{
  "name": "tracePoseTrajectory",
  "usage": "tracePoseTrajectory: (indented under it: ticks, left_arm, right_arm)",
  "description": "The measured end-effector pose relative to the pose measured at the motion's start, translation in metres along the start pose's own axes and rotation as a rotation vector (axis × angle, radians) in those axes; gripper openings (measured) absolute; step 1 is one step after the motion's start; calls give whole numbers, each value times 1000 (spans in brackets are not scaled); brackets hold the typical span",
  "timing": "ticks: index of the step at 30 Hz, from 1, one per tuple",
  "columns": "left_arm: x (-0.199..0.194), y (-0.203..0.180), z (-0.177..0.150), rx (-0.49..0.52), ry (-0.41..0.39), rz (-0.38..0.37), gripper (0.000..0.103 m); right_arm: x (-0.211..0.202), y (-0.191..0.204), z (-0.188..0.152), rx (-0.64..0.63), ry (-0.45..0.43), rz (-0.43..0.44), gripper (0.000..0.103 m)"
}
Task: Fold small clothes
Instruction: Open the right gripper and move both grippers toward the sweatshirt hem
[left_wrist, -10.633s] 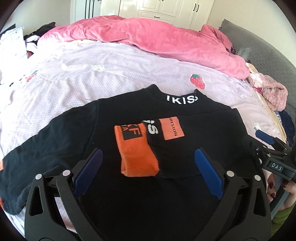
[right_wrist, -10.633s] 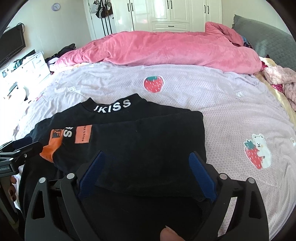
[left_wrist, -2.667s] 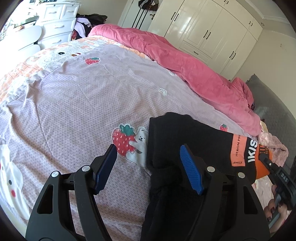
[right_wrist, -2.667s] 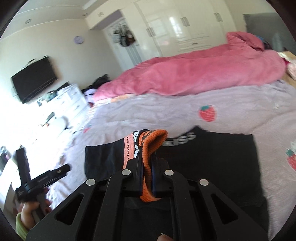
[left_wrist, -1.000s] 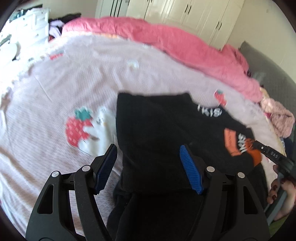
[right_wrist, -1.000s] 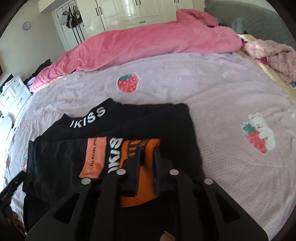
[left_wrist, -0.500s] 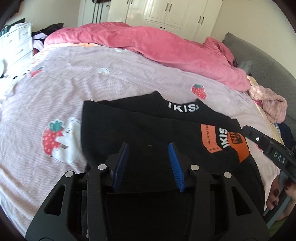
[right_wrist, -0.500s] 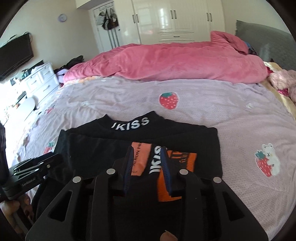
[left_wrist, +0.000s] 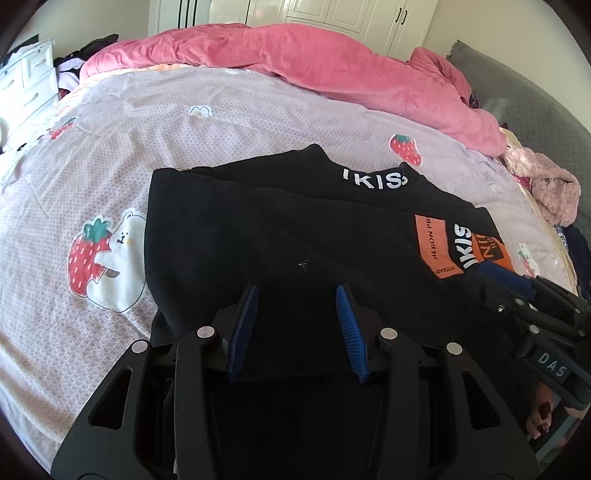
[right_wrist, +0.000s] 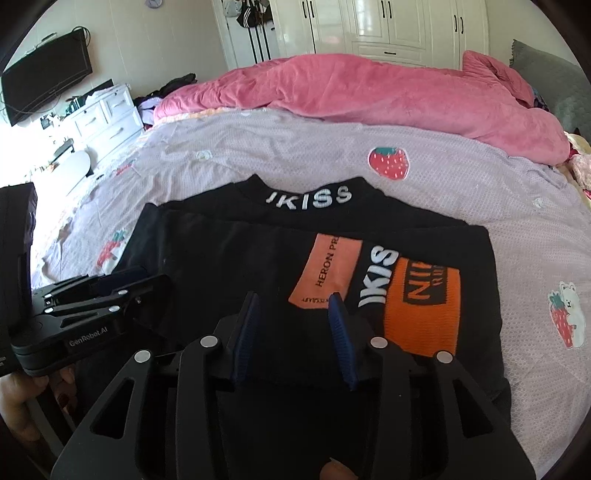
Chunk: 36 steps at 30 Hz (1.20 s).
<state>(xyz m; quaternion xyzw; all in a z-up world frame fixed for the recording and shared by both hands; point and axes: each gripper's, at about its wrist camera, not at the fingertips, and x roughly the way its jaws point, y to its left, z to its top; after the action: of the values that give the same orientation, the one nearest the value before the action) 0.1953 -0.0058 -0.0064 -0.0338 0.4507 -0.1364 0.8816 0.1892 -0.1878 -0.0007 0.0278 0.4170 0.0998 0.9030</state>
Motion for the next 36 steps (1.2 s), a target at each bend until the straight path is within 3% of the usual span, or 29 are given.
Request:
tracePoseTrajectory:
  ticks: [3,5,9,20,22,26,29,33,36]
  left_arm:
    - [1,0,-1,6,3,1,36]
    - [2,1,-1,1,9,-7,36]
    - [3,3,-2,4,9,-9,36]
    - [-10,6,-4,-4,-12,-21,37]
    - [-13,6,-5,-3,-17,-24,41]
    - [-18,6,-7,1,-26,-20,46]
    - [-22,5,-8,6,-30,-21,56]
    - [-27,3,-10,19,-41,-14,63]
    - [-32,1,-11,25,-54,-8,77]
  right_arm:
    - [15,-13,-5,55,78,-71,45]
    - [21,-18,-8,73,100,-65,43]
    - [22,-7,-11,19,102,-107,46]
    - [-1,-8,-6,51,43,-60,58]
    - [-7,-6,-5,46,21,-69,64]
    - [-16,-8,-3,62,-4,-63,65]
    - [-23,-11,-4,78,-31,-76,81]
    - [-31,-13,-6,96,-58,-84,85]
    - [-37,-15,-7,109,-80,-92,89]
